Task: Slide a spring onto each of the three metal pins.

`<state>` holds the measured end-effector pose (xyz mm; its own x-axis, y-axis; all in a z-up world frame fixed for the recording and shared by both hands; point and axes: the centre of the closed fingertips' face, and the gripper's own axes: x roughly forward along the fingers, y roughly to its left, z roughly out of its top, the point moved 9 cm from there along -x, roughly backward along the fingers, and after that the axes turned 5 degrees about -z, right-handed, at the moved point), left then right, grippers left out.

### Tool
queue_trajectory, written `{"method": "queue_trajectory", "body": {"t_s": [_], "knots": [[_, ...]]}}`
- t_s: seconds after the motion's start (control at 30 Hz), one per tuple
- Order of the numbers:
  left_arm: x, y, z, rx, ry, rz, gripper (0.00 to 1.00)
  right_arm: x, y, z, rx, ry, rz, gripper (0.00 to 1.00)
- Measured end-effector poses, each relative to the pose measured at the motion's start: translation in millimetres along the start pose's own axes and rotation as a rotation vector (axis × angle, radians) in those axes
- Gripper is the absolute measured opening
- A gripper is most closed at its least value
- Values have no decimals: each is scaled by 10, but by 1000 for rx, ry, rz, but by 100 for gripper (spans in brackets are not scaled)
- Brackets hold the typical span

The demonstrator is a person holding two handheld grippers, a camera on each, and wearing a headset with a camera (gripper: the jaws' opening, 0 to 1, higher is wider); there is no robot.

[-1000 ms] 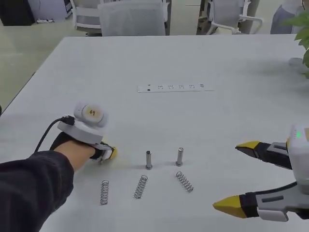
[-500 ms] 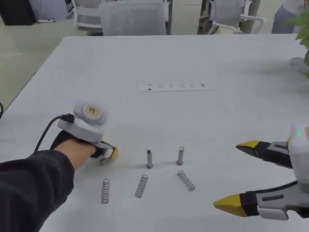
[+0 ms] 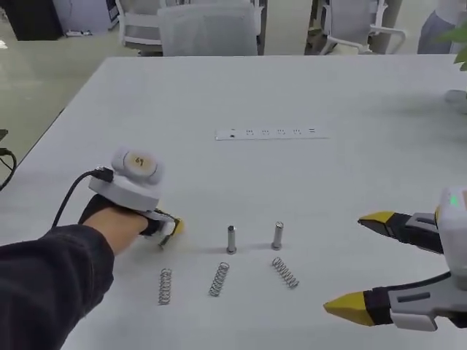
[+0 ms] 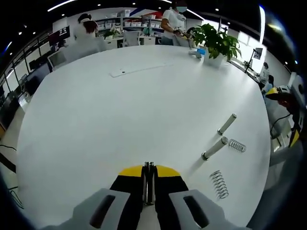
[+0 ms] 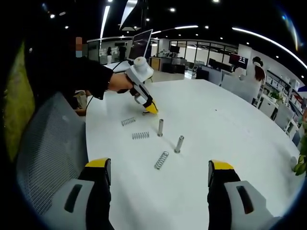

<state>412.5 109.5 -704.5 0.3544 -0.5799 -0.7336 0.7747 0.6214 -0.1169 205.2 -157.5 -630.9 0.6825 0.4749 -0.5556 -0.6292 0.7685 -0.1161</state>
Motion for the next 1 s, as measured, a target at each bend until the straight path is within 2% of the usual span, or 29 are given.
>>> {"method": "queue_trajectory", "body": {"t_s": [0.47,1.0], "knots": [[-157,-47,14,-21,-58,-11,0,0,22,61,-19,-2,5,82],[-258,-71,-40,-41,-98,-13,0,-6,40,117,-39,-2,8,82]]}}
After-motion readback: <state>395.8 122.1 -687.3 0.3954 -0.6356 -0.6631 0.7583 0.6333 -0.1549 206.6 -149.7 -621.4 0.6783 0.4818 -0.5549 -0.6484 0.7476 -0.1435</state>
